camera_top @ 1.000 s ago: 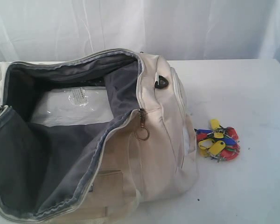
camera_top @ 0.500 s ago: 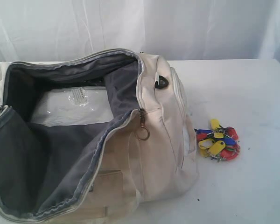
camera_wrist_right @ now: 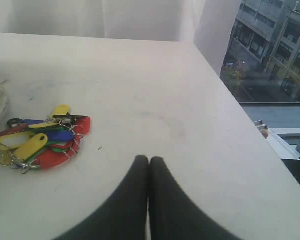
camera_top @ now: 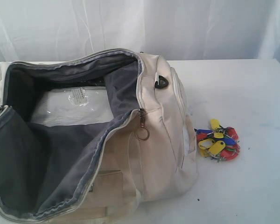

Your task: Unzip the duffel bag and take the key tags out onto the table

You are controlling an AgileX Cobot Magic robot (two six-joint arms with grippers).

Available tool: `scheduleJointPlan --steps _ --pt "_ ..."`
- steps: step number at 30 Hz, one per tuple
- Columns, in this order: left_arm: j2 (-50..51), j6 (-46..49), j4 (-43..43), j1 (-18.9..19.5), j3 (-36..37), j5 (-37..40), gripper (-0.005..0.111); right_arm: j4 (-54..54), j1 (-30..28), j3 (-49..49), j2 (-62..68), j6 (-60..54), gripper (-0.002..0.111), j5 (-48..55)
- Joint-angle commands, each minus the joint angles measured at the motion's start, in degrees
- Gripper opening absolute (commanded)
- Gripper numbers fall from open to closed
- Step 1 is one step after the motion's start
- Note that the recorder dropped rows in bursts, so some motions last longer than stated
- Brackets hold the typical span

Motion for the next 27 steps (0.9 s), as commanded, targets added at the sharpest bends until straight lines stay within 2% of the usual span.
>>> scheduleJointPlan --steps 1,27 --pt "-0.3 0.1 0.1 0.1 0.2 0.0 0.000 0.0 0.1 0.3 -0.2 0.2 0.000 -0.1" --pt "-0.3 0.1 -1.6 0.1 0.2 0.0 0.000 0.0 0.1 0.3 -0.2 0.2 0.000 -0.1"
